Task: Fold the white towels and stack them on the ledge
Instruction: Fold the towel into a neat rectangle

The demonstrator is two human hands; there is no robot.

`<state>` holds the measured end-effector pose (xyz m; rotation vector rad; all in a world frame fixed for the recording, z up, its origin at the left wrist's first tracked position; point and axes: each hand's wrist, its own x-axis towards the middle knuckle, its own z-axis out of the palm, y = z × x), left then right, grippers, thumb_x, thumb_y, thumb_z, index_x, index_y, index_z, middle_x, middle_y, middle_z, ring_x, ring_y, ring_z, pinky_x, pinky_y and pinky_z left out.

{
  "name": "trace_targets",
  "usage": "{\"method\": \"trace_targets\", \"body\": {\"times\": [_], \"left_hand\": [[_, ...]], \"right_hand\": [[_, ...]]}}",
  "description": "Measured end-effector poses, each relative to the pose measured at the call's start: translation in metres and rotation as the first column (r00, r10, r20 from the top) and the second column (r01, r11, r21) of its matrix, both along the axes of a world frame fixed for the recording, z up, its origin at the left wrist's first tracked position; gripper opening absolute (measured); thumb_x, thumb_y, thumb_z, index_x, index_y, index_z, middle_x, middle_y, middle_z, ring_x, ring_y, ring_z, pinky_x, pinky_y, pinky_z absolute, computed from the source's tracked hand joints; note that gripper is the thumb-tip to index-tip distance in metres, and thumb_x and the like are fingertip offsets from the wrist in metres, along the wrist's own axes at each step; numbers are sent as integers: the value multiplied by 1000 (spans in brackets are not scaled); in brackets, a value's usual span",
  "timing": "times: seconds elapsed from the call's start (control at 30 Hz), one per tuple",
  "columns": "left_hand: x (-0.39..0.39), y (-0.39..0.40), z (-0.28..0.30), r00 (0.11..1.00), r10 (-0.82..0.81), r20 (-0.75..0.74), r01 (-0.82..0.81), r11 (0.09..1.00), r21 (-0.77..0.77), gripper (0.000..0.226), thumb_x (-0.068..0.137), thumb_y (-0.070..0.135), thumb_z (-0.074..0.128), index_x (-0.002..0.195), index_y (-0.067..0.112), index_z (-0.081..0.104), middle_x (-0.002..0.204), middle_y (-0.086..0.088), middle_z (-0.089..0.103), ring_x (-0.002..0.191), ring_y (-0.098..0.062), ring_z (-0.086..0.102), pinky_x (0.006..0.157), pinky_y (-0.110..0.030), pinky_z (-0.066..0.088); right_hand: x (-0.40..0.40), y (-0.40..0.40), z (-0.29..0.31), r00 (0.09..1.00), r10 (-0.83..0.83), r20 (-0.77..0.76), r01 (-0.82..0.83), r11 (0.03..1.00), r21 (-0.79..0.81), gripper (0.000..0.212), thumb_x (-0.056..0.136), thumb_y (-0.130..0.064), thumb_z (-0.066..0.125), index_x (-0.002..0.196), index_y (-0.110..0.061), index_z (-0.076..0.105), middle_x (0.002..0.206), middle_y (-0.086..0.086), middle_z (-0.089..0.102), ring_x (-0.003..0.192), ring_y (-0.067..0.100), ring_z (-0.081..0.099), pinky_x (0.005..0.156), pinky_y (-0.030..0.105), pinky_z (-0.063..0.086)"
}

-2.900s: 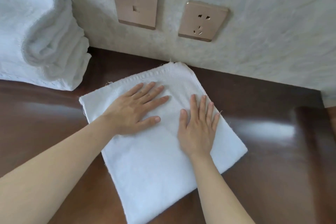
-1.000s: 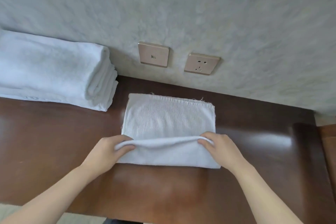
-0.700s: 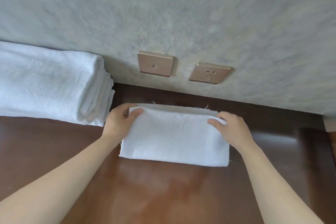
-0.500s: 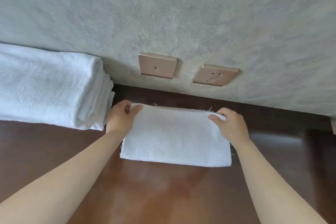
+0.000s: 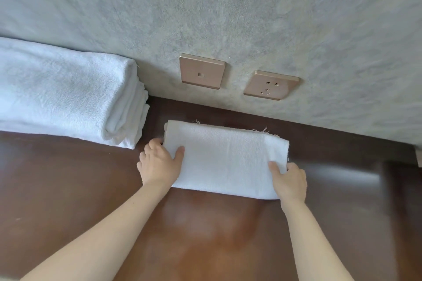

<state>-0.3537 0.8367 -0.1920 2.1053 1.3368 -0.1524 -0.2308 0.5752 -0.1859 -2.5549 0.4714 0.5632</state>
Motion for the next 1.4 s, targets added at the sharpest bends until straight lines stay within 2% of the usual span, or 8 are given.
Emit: {"method": "trace_targets", "body": {"times": [0.13, 0.23, 0.4, 0.57, 0.8, 1.1, 1.23, 1.4], "left_hand": [[1, -3, 2, 994, -95, -46, 95, 995, -9, 46, 90, 50, 62, 116, 13, 52, 108, -5, 54, 115, -31, 47, 90, -44, 35], [-6, -7, 2, 983, -144, 115, 152, 987, -59, 28, 92, 37, 65, 100, 18, 46, 94, 1, 48, 99, -29, 51, 77, -36, 37], [-20, -14, 20, 965, -86, 247, 129, 978, -164, 27, 93, 38, 64, 104, 27, 41, 101, 6, 58, 77, -14, 57, 58, -29, 38], [-49, -16, 67, 911, -75, 405, 129, 986, -107, 27, 91, 37, 67, 108, 33, 47, 97, 12, 60, 81, -3, 58, 59, -20, 37], [-104, 20, 148, 852, 28, 523, 21, 996, -88, 29, 87, 44, 71, 105, 42, 48, 97, 23, 56, 84, 5, 55, 65, -12, 33], [-133, 171, 198, 727, 130, 674, -63, 990, -123, 24, 86, 43, 73, 93, 51, 51, 102, 9, 70, 92, -9, 65, 82, -30, 49], [-132, 255, 206, 698, 90, 710, -77, 996, -50, 18, 93, 24, 69, 103, 29, 56, 97, 20, 63, 93, 1, 60, 78, -2, 37], [-128, 334, 208, 611, 71, 789, -143, 989, 22, 11, 96, 14, 64, 104, 18, 59, 97, 18, 61, 85, 15, 56, 77, -1, 38]], "right_hand": [[-3, 12, 5, 991, 45, 128, -58, 994, 96, 29, 97, -35, 56, 96, -7, 50, 100, 7, 54, 91, 31, 55, 69, 36, 34], [-9, 14, 10, 980, 69, 185, -92, 988, 121, 25, 99, -32, 55, 95, -9, 45, 99, 10, 56, 86, 30, 50, 71, 35, 32], [-22, 12, 25, 981, 136, 136, -155, 978, 141, 27, 100, -33, 53, 114, -10, 49, 103, 8, 57, 91, 32, 54, 74, 35, 36], [-41, 7, 64, 988, 96, 117, -127, 950, 287, 24, 98, -37, 52, 106, -14, 48, 88, -1, 60, 88, 29, 60, 71, 37, 44], [-74, 36, 148, 959, 171, 227, -249, 889, 383, 24, 101, -34, 49, 112, -13, 45, 93, -2, 57, 83, 22, 56, 73, 37, 43], [-94, 181, 204, 938, 143, 316, -280, 850, 446, 21, 99, -35, 51, 106, -15, 49, 86, -6, 53, 73, 10, 48, 64, 35, 37], [-101, 256, 207, 944, 35, 328, -206, 839, 504, 17, 98, -32, 53, 105, -17, 50, 87, -9, 54, 76, 5, 49, 67, 33, 38], [-106, 321, 209, 906, -31, 422, -218, 820, 529, 16, 96, -34, 55, 101, -20, 51, 86, -14, 54, 73, 2, 50, 61, 23, 37]]}}
